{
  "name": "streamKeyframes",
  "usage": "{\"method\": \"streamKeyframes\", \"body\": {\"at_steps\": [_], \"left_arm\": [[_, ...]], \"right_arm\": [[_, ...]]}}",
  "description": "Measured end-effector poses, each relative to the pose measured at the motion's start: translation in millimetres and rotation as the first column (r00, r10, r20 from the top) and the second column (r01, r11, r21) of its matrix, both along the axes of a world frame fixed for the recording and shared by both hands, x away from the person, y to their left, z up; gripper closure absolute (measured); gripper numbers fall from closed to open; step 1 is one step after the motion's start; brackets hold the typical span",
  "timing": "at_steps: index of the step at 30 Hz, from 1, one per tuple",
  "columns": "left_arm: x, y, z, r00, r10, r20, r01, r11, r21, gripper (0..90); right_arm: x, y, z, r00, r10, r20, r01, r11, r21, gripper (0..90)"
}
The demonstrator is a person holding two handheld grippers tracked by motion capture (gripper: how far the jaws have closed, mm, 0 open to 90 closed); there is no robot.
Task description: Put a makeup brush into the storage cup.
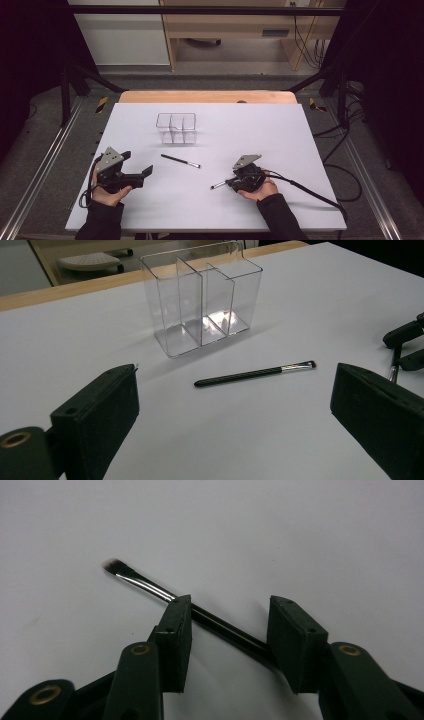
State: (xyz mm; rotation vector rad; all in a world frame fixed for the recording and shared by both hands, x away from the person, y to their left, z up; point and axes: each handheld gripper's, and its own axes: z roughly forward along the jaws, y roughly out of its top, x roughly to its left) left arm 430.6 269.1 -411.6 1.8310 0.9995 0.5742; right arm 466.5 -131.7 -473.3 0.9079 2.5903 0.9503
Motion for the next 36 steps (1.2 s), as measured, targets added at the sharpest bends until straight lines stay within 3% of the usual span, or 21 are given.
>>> {"method": "streamKeyframes", "body": {"at_steps": [16,36], "left_arm": [[0.2,0.7,-0.4,1.0,0.001,-0.002,-0.001,1.0,-0.002,4.7],[-0.4,2.0,0.8,1.0,0.004,0.001,-0.004,1.0,-0.007,4.8]], "right_arm": [[-6.4,-1.5,3.9,0.9998,-0.013,-0.012,0.013,1.0,-0.027,71.4],[-15.5,-1.2,5.7,0.9988,-0.012,-0.047,0.011,0.999,-0.035,81.2]]}}
